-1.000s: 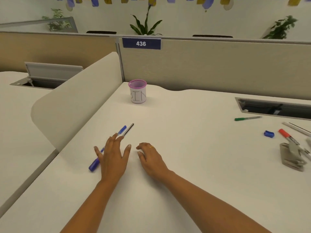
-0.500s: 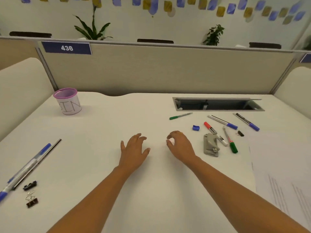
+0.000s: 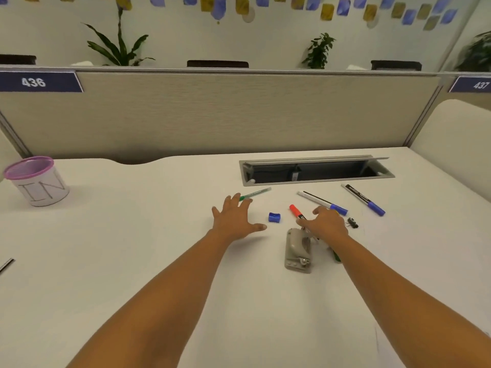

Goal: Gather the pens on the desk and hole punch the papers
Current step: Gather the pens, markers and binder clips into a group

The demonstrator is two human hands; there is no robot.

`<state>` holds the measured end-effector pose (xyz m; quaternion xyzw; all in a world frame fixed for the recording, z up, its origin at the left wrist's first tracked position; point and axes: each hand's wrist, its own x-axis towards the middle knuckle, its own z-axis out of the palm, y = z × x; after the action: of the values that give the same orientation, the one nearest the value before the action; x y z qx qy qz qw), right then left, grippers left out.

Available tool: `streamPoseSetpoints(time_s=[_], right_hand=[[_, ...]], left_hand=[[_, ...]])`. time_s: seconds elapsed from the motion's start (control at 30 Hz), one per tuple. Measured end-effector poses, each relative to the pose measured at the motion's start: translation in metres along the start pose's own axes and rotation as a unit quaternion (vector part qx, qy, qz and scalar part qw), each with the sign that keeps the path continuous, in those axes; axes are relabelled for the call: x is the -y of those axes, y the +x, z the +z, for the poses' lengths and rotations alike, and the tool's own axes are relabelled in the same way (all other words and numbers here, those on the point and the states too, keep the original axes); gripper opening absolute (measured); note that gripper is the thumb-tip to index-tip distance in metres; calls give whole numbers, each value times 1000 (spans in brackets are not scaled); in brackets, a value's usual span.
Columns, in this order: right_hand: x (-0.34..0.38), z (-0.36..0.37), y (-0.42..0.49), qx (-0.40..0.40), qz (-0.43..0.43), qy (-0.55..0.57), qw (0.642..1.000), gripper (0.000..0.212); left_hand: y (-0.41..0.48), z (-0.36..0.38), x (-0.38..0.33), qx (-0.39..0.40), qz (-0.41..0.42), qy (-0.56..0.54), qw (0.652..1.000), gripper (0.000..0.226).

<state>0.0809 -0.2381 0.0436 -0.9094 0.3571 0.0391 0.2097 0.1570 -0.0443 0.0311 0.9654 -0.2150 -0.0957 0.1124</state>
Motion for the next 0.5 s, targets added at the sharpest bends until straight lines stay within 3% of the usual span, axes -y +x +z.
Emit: streamPoseSetpoints(time_s=[0.23,0.5], right_hand=[[8,-1,25,15,-35,-33,999,54],[21,5,41,12,-97,-31,995,48]], left_hand=[[38,8,-13,17,14,45,999,102],[59,22,-23,29,57,50,997,82]])
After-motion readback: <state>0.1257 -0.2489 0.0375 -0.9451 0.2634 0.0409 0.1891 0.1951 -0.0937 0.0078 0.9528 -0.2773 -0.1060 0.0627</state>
